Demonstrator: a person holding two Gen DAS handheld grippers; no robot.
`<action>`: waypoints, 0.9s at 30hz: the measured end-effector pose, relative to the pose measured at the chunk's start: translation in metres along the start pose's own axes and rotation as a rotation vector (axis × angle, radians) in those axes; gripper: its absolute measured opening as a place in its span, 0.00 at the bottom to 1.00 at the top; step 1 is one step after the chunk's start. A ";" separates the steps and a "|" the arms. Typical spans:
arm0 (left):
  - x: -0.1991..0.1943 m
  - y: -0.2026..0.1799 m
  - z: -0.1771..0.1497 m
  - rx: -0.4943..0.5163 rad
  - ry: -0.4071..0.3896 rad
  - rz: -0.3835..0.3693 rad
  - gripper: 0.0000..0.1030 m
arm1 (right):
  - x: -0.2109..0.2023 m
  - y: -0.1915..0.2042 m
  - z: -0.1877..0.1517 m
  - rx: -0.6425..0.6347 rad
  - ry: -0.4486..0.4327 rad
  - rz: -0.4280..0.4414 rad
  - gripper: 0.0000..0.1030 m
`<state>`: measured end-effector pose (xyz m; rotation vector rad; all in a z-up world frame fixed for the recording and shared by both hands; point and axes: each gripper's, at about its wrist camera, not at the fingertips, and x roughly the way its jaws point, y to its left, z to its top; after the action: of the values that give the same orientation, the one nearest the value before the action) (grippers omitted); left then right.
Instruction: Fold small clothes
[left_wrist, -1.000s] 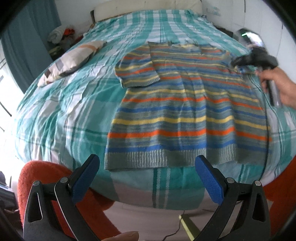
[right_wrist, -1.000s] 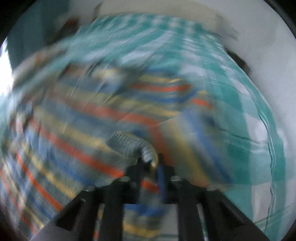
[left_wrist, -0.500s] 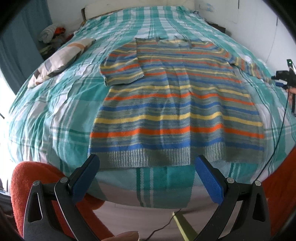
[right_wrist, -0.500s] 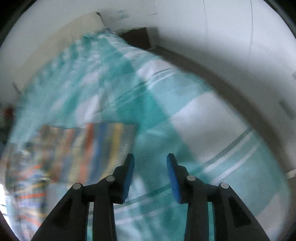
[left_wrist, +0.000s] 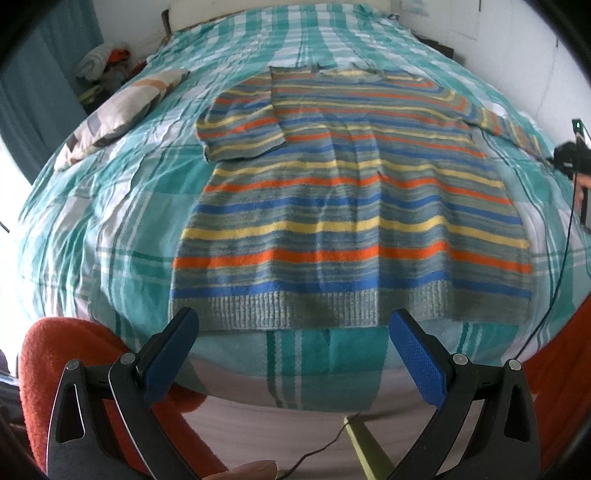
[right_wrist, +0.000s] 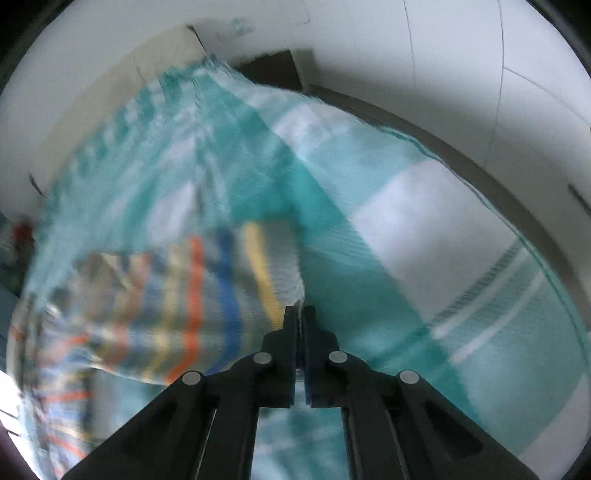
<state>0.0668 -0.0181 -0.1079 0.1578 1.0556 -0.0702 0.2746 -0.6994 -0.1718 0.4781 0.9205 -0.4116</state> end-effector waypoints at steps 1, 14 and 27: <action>0.002 0.001 0.000 -0.003 0.006 0.000 1.00 | -0.001 0.009 -0.001 -0.054 -0.010 -0.026 0.02; 0.022 0.023 -0.009 -0.079 0.109 0.004 1.00 | -0.126 0.085 -0.140 -0.401 -0.158 -0.045 0.90; 0.069 0.051 0.126 0.146 -0.032 -0.026 0.99 | -0.161 0.154 -0.255 -0.583 -0.158 0.131 0.90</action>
<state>0.2155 0.0126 -0.1024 0.2742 1.0203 -0.1731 0.1025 -0.4096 -0.1367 -0.0292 0.8042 -0.0486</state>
